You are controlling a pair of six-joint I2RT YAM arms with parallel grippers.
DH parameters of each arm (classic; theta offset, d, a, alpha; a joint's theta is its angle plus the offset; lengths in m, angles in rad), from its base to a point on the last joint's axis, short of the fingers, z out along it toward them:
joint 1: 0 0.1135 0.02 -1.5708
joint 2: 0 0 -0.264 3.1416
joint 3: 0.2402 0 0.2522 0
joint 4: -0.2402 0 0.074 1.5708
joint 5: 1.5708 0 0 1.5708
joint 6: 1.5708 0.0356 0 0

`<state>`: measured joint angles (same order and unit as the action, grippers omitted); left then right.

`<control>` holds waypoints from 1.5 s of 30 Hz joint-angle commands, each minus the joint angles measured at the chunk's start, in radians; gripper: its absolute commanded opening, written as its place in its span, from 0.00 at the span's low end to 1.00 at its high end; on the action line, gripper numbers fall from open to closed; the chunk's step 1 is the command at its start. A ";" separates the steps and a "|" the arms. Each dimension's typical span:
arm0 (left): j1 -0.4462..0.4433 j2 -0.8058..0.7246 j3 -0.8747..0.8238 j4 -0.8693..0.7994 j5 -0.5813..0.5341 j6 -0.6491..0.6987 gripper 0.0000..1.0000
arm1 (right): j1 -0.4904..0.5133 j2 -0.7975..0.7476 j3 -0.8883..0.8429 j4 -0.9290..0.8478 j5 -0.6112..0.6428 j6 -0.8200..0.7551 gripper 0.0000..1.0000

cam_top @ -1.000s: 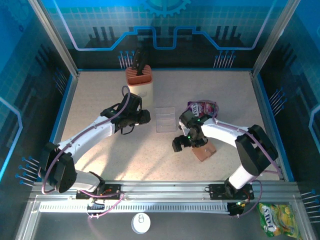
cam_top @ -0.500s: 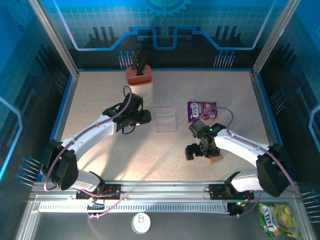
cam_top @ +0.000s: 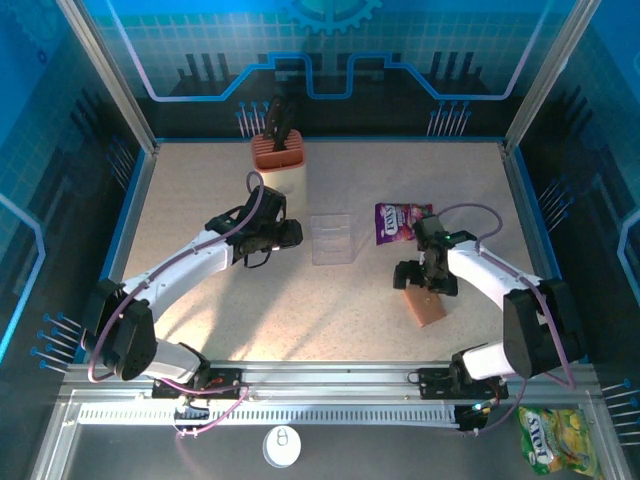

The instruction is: Take the credit cards out of the card holder

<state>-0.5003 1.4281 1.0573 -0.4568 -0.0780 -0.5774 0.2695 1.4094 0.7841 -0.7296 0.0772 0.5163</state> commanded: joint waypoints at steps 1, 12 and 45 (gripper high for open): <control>0.007 -0.009 -0.021 0.009 -0.011 0.001 0.43 | -0.012 -0.006 -0.032 0.026 -0.079 0.002 1.00; 0.007 -0.006 -0.030 0.029 -0.005 -0.001 0.43 | 0.097 -0.058 -0.054 -0.034 -0.103 0.092 1.00; 0.007 -0.012 -0.066 0.052 0.018 -0.021 0.44 | 0.296 0.097 0.005 -0.063 0.035 0.118 0.98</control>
<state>-0.5003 1.4281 1.0142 -0.4168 -0.0769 -0.5793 0.5453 1.4967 0.7677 -0.7696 0.0940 0.5896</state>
